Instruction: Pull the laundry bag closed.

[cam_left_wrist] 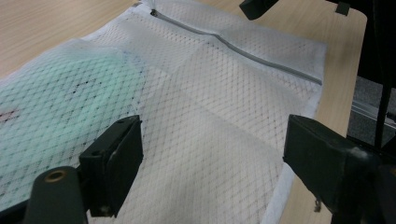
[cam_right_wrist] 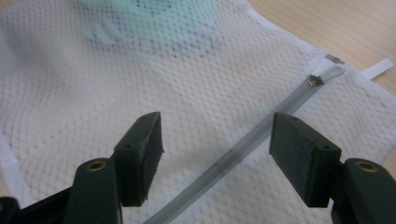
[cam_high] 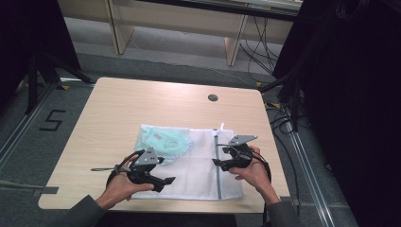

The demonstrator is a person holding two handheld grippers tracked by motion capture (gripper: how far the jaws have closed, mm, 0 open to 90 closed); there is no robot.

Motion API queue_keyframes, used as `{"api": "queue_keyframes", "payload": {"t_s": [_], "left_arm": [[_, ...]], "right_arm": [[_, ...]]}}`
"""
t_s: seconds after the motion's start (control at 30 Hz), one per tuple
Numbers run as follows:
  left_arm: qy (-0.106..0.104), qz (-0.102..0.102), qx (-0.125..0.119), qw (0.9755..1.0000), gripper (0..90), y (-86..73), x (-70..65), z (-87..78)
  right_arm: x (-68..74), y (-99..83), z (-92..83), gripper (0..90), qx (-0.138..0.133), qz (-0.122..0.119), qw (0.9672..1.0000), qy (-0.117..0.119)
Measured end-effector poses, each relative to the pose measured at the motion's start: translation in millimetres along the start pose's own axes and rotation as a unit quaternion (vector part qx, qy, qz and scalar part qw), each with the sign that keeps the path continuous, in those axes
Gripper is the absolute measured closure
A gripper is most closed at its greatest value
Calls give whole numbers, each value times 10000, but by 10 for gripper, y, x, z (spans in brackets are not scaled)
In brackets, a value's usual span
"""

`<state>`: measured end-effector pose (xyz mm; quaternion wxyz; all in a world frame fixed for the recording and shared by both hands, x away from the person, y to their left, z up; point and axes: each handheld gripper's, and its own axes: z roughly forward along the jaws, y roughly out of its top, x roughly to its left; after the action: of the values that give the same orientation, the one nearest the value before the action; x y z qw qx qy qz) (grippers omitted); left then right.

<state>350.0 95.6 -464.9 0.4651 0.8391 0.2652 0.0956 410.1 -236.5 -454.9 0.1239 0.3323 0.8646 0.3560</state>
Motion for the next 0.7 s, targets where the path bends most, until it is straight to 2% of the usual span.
{"api": "queue_keyframes", "payload": {"t_s": [0.03,0.1,0.13,0.2,0.23,0.27,0.3,0.33,0.37,0.4,0.43,0.47,0.5,0.53,0.57,0.6,0.63,0.67,0.7], "left_arm": [[13,-110,-42,9999,195,-13,-9,-9],[-10,-6,19,10000,195,-13,11,-48],[6,-123,5,9999,195,-30,3,-56],[63,-123,-33,9999,195,-51,16,-72],[101,-136,-7,9999,195,-56,20,-88],[94,-142,-27,9999,195,-67,31,-95],[107,-176,4,9998,195,-69,35,-113],[111,-96,-24,9999,195,-73,51,-126],[159,-173,-42,9997,195,-80,46,-139],[139,-150,-32,9998,195,-83,58,-154],[113,-225,-7,9997,195,-87,56,-168],[167,-142,-68,9997,196,-91,63,-175],[194,-190,-62,9996,196,-102,69,-186],[212,-215,-63,9995,196,-105,69,-200],[201,-282,-75,9994,197,-112,70,-210],[193,-190,-92,9996,199,-118,87,-220],[229,-210,-44,9995,201,-124,86,-237],[236,-323,-44,9992,202,-135,75,-243],[221,-261,-66,9994,202,-142,87,-247]], "right_arm": [[0,-15,-7,354,-50,-46,10000,-16],[23,-43,-42,351,45,-68,10000,28],[53,-66,-33,350,-77,47,10000,39],[79,-100,-59,345,-76,37,10000,37],[84,-105,-98,341,96,6,9999,117],[101,-130,-97,338,18,31,10000,86],[113,-147,-118,334,69,52,9999,108],[126,-178,-107,333,-55,67,9999,81],[134,-198,-119,333,-24,86,9999,76],[139,-218,-129,334,-34,96,9999,88],[143,-233,-141,334,-18,116,9999,72],[130,-239,-167,333,117,45,9999,90],[145,-259,-162,332,55,196,9997,108],[141,-277,-150,331,-26,134,9999,36],[176,-283,-168,331,40,311,9995,94],[153,-281,-196,328,166,135,9997,107],[174,-299,-176,322,-21,186,9998,104],[179,-300,-201,317,114,123,9998,104],[203,-313,-204,316,58,170,9998,115]]}}
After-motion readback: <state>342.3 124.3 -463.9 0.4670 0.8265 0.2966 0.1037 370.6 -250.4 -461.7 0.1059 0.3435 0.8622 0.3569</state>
